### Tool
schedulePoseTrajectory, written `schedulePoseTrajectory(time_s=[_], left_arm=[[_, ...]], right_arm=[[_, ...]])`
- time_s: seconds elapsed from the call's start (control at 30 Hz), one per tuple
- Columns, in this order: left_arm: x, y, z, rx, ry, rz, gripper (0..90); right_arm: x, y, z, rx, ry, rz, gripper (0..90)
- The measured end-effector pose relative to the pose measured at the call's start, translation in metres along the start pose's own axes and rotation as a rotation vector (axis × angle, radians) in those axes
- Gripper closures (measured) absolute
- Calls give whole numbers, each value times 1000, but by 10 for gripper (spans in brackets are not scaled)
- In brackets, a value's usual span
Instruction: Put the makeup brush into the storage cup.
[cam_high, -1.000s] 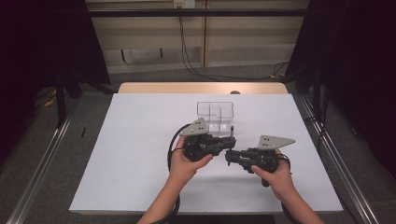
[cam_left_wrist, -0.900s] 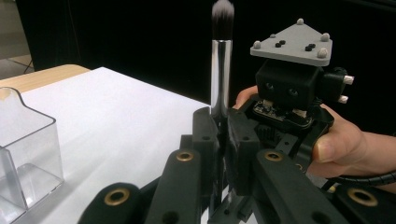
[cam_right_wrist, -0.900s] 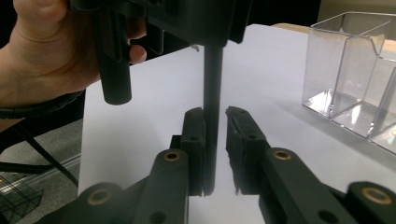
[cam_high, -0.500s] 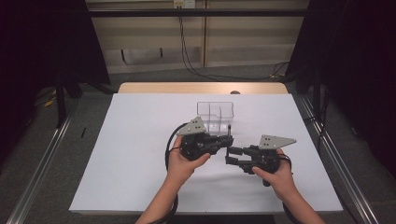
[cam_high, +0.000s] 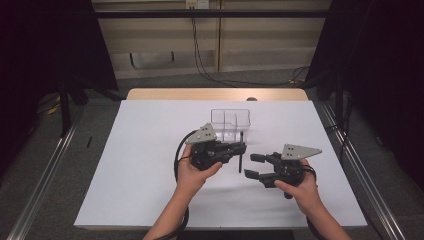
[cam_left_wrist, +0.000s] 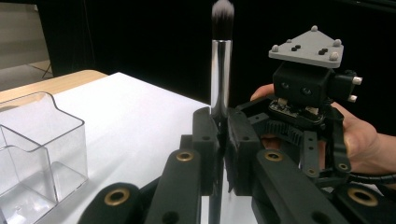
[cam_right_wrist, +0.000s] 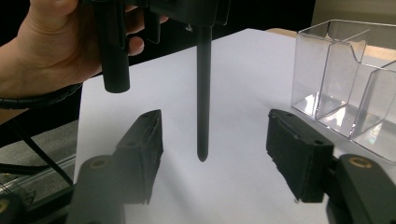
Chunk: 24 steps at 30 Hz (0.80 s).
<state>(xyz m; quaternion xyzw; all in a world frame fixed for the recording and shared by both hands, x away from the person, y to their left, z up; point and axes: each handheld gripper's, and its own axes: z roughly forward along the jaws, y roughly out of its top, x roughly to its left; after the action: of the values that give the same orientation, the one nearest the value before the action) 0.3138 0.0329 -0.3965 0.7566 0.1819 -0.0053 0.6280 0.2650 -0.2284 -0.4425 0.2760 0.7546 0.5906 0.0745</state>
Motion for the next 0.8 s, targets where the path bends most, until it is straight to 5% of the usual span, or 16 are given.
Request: schedulePoseTrajectory(time_s=[0.33,0.8], left_arm=[[3,2,-3,-6,16,12,838],[3,3,-2,-7,22,19,838]], right_arm=[[-1,-1,0,7,-2,5,180],[-2,0,-2,-4,-12,4,109]])
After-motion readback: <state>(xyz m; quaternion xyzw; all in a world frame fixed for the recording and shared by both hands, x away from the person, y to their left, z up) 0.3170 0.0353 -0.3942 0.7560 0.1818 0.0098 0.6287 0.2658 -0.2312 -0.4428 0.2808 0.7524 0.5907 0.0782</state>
